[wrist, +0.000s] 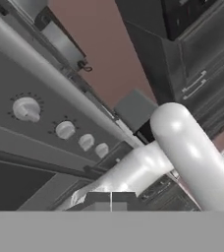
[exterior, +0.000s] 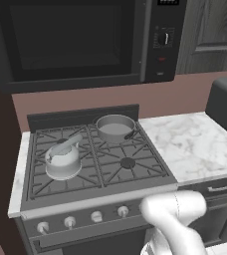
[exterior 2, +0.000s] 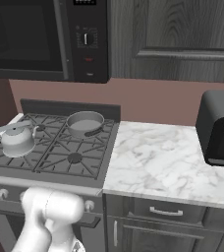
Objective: Pick the kettle from the counter and place it on a stove burner. Then turn the burner on.
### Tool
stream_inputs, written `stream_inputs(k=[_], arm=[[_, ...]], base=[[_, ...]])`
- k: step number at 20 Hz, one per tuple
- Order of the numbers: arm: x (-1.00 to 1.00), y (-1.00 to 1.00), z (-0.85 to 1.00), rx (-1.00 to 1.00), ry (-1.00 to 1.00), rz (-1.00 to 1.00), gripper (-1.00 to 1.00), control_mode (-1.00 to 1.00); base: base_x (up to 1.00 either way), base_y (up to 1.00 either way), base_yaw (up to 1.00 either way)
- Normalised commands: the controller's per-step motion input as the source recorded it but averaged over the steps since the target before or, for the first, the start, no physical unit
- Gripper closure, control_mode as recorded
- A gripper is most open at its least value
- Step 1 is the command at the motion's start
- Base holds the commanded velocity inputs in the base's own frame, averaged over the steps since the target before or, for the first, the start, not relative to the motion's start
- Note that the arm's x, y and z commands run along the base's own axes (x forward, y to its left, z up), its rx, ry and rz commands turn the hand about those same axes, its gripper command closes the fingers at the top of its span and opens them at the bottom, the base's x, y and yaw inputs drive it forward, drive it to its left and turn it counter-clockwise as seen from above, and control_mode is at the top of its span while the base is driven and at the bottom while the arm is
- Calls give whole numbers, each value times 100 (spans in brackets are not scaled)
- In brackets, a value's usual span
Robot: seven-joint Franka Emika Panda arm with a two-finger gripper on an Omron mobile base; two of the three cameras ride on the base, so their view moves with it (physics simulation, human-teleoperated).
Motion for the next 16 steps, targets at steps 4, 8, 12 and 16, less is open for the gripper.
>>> stream_inputs(k=[4, 8, 12, 16], arm=[[24, -40, 0, 8, 0, 3, 100, -100], [15, 0, 0, 0, 0, 0, -100, -100], [70, -21, 3, 9, -3, 0, -100, -100], [77, -39, 5, 12, -12, 0, -100, -100]], base=[[0, 0, 0], [0, 0, 0], [0, 0, 0], [0, 0, 0]])
